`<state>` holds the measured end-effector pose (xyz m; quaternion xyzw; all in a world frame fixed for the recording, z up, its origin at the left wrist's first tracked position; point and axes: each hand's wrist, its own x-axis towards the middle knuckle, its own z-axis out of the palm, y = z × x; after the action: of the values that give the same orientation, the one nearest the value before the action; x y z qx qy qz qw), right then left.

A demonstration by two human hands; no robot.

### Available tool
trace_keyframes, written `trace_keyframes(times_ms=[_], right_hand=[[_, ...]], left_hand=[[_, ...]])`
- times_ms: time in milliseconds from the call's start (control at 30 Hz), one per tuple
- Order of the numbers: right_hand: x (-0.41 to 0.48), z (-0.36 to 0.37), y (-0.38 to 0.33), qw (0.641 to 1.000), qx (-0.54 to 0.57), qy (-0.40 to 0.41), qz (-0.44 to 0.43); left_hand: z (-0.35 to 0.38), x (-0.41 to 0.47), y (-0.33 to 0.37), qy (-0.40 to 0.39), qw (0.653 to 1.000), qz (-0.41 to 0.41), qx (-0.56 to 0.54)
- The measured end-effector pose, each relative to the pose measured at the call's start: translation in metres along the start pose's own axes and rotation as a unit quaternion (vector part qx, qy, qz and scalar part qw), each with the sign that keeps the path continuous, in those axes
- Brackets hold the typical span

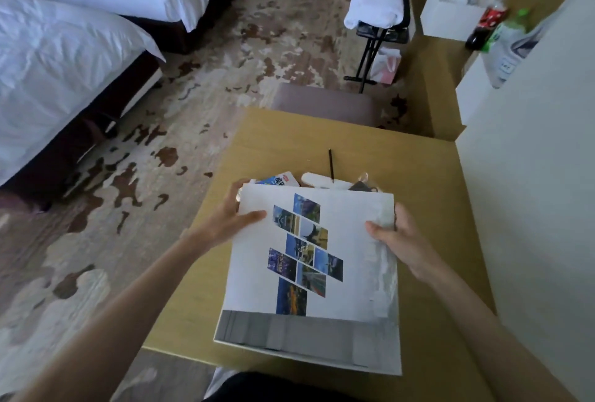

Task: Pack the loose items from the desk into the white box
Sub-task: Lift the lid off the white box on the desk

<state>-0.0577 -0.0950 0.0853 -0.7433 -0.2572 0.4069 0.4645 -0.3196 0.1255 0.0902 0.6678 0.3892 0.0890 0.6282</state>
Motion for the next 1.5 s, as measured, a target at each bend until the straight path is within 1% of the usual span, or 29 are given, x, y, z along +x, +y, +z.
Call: trace_keyframes(times_ms=[100,167,200,300,333,467,567,600,667,700,733,767,800,833,867,900,933,1000,1133,1167,1233,1300,1367,1433,1467,1500], right_hand=[[-0.016,-0.002,0.0,0.99,-0.136,0.011,-0.025],[-0.028,0.001,0.002,0.968,-0.245,0.021,-0.043],[-0.034,0.002,0.004,0.958,-0.282,0.021,-0.049],[-0.047,0.005,0.011,0.941,-0.333,0.011,-0.065],[-0.05,0.005,0.014,0.937,-0.344,0.009,-0.059],[-0.057,0.01,0.024,0.921,-0.386,0.014,-0.05],[-0.061,0.015,0.028,0.916,-0.397,0.036,-0.054],[-0.061,0.018,0.03,0.912,-0.402,0.048,-0.058],[-0.061,0.025,0.032,0.907,-0.413,0.058,-0.06],[-0.061,0.029,0.031,0.904,-0.42,0.058,-0.059],[-0.061,0.032,0.031,0.896,-0.435,0.059,-0.06],[-0.06,0.032,0.031,0.88,-0.465,0.069,-0.068],[-0.058,0.032,0.031,0.853,-0.509,0.084,-0.085],[-0.056,0.03,0.031,0.82,-0.554,0.099,-0.108],[-0.054,0.03,0.032,0.794,-0.584,0.106,-0.13],[-0.051,0.032,0.033,0.781,-0.6,0.099,-0.144],[-0.049,0.034,0.034,0.776,-0.606,0.08,-0.154],[-0.045,0.041,0.04,0.772,-0.611,0.037,-0.171],[-0.041,0.051,0.051,0.777,-0.592,0.009,-0.213],[-0.039,0.055,0.054,0.78,-0.587,-0.004,-0.216],[-0.034,0.062,0.06,0.786,-0.585,-0.044,-0.193],[-0.028,0.067,0.066,0.78,-0.6,-0.092,-0.153],[-0.024,0.067,0.072,0.758,-0.624,-0.135,-0.131],[-0.022,0.063,0.076,0.746,-0.633,-0.157,-0.131],[-0.022,0.061,0.076,0.746,-0.631,-0.159,-0.141],[-0.021,0.058,0.074,0.754,-0.62,-0.15,-0.156]], left_hand=[[-0.003,0.005,-0.01,-0.059,0.996,0.013,0.071],[-0.002,0.005,-0.012,-0.079,0.987,0.025,0.14],[0.001,0.004,-0.014,-0.086,0.981,0.026,0.171],[0.01,-0.002,-0.02,-0.099,0.972,0.023,0.214],[0.011,-0.003,-0.022,-0.098,0.967,0.026,0.234],[0.013,-0.013,-0.027,-0.067,0.938,0.069,0.334],[0.012,-0.022,-0.03,-0.058,0.894,0.109,0.431],[0.012,-0.024,-0.03,-0.051,0.871,0.125,0.473],[0.01,-0.025,-0.031,-0.025,0.812,0.168,0.558],[0.01,-0.026,-0.031,-0.015,0.794,0.184,0.579],[0.009,-0.026,-0.031,-0.014,0.789,0.194,0.583],[0.009,-0.026,-0.029,-0.012,0.788,0.204,0.581],[0.008,-0.025,-0.028,-0.005,0.783,0.218,0.583],[0.007,-0.023,-0.027,0.008,0.768,0.234,0.597],[0.008,-0.021,-0.025,0.021,0.746,0.249,0.618],[0.009,-0.019,-0.025,0.025,0.723,0.258,0.64],[0.011,-0.018,-0.025,0.02,0.71,0.262,0.654],[0.019,-0.018,-0.026,-0.001,0.712,0.267,0.649],[0.039,-0.022,-0.033,-0.029,0.731,0.277,0.623],[0.044,-0.021,-0.035,-0.04,0.736,0.27,0.62],[0.058,-0.016,-0.044,-0.077,0.742,0.238,0.622],[0.075,-0.009,-0.053,-0.12,0.728,0.189,0.648],[0.088,-0.002,-0.06,-0.157,0.71,0.131,0.674],[0.093,0.003,-0.064,-0.181,0.694,0.101,0.69],[0.093,0.004,-0.064,-0.188,0.689,0.095,0.693],[0.092,0.005,-0.063,-0.193,0.695,0.09,0.687]])
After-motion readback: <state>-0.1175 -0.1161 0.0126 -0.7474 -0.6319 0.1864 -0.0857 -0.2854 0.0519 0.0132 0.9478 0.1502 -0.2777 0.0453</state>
